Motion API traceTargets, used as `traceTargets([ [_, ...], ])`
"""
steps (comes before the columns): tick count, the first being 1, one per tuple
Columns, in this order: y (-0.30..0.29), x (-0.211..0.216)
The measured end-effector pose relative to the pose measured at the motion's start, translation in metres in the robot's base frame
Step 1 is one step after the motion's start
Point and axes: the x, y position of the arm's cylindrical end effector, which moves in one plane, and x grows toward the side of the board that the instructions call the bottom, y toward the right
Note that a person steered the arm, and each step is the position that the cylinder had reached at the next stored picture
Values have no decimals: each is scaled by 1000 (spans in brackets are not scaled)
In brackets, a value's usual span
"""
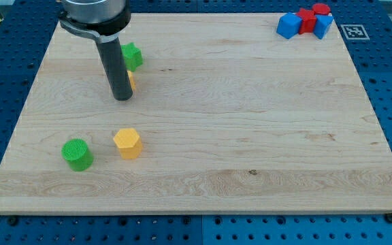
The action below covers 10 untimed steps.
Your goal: Slide the hexagon to the bottom side of the heart
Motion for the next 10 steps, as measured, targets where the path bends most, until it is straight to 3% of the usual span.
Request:
traceTargets([
  [3,1,-6],
  [4,38,14],
  [6,109,112],
  [7,85,143],
  [10,21,140],
])
